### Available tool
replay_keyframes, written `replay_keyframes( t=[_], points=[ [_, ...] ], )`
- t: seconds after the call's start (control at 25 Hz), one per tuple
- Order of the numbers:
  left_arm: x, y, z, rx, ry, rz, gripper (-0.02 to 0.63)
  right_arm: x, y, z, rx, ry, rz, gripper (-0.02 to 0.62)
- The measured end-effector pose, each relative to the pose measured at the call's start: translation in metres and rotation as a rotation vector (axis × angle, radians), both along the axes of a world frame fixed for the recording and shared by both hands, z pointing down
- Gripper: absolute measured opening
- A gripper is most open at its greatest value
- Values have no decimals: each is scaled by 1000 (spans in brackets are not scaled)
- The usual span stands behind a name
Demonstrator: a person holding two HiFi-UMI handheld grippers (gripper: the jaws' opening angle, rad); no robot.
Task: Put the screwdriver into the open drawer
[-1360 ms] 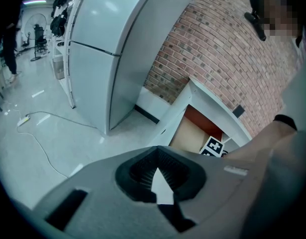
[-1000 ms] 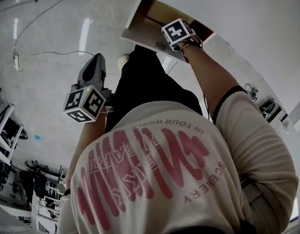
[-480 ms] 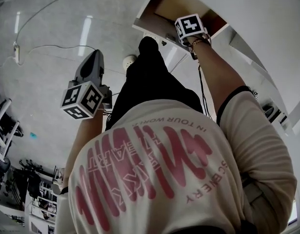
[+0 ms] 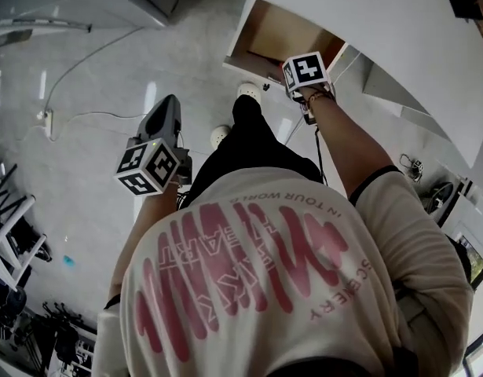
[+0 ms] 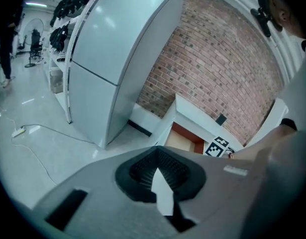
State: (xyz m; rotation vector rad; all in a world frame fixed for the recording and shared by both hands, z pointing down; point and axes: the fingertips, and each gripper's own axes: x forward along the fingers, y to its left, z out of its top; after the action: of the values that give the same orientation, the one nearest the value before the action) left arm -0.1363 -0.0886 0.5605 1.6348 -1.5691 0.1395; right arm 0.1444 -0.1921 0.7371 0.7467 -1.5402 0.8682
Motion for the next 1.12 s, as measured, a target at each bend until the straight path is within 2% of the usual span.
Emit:
replay_keyframes(
  t=[0.2, 0.32, 0.56, 0.92, 1.12],
  points=[
    [12, -18, -49, 114, 47, 66, 3, -11, 12, -60, 73, -138, 240, 91],
    [14, -32, -90, 194, 56, 100, 3, -21, 9, -109, 143, -247, 364, 20],
    [29, -58, -169, 361, 53, 154, 5, -29, -17, -220, 340, -503, 557, 9],
    [62, -63, -274, 584, 15, 229, 4, -15, -29, -381, 658, -748, 568, 9],
    [76, -52, -322, 691, 7, 271, 3, -19, -15, -449, 826, -785, 452, 9]
  ],
)
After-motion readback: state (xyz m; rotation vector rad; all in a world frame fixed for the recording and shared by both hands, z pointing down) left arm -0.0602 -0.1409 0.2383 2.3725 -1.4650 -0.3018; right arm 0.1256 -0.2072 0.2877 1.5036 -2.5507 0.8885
